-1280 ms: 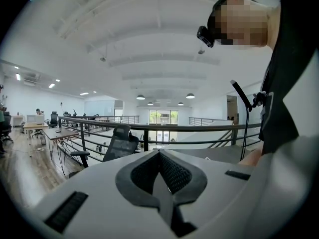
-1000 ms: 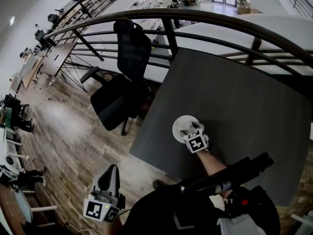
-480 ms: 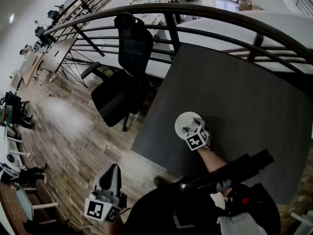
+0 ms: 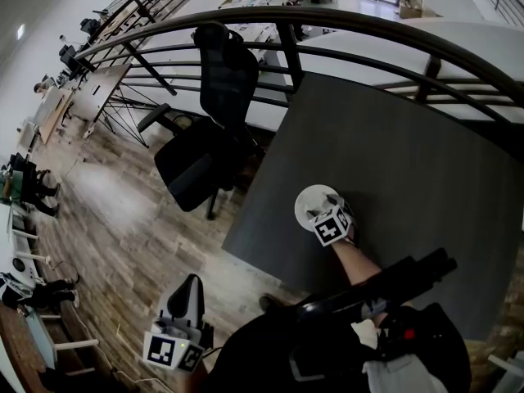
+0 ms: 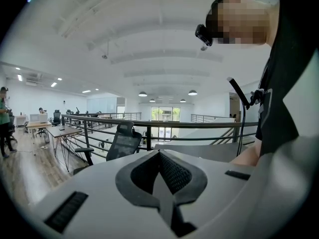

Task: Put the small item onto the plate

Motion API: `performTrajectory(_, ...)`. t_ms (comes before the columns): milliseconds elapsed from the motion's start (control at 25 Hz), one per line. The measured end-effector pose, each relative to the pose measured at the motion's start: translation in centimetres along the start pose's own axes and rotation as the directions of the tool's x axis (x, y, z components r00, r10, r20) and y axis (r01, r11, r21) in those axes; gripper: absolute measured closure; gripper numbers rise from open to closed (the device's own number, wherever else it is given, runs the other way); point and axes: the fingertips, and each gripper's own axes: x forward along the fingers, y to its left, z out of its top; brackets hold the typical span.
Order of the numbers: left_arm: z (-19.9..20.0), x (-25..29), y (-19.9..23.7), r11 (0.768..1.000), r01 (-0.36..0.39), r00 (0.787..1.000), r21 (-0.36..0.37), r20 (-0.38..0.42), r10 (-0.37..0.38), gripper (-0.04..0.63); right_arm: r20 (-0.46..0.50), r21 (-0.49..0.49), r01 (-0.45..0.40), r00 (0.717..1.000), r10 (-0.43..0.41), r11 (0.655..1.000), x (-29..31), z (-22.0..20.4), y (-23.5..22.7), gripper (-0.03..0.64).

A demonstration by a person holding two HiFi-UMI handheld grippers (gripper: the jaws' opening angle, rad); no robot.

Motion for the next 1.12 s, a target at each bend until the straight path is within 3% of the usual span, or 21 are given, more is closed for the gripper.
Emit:
performTrajectory(160, 0.1, 0.0, -0.1, 1.0, 0.021, 1.0, 0.022, 0.003, -0.021, 0.591, -0.008, 0.007, 0.014, 1.0, -0.014, 1.0, -0.1, 0.5, -0.2, 0.303)
performTrajectory(280, 0.9, 0.4, -0.3, 0.999, 0.047, 0.998, 0.01, 0.043, -0.048, 0.591, 0.029, 0.017, 0.027, 0.999, -0.027, 1.0, -0.5, 1.7, -0.4, 0.303)
performTrajectory(440, 0.1, -0.1, 0.4, 0.999, 0.049, 0.998, 0.023, 0.025, -0.049, 0.591, 0.072, 0.053, 0.024, 0.997, -0.028, 0.998, -1.3, 2.9, -0.3, 0.304)
performTrajectory(600, 0.1, 0.0, 0.6, 0.996, 0.08, 0.996, 0.026, 0.042, -0.081, 0.591, 0.157, 0.096, 0.025, 0.987, -0.039, 0.995, -3.8, 5.1, -0.1, 0.304)
performTrajectory(800, 0.9, 0.8, -0.5, 0.984, 0.172, 0.982, 0.05, 0.066, -0.176, 0.591, 0.278, 0.111, 0.002, 0.96, -0.033, 0.994, -8.3, 8.0, 1.3, 0.305)
performTrajectory(840, 1.0, 1.1, -0.7, 0.979, 0.196, 0.978, 0.049, 0.069, -0.199, 0.591, 0.298, 0.12, 0.0, 0.954, -0.036, 0.993, -9.3, 8.5, 1.6, 0.313)
performTrajectory(960, 2.0, 2.1, -2.2, 0.959, 0.283, 0.953, 0.035, 0.107, -0.285, 0.591, 0.351, 0.146, 0.005, 0.935, -0.057, 0.989, -12.6, 9.7, 2.1, 0.439)
performTrajectory(1120, 2.4, 2.7, -3.6, 0.932, 0.359, 0.926, 0.056, 0.105, -0.363, 0.591, 0.438, 0.187, 0.012, 0.894, -0.094, 0.982, -16.8, 10.8, 2.5, 0.49)
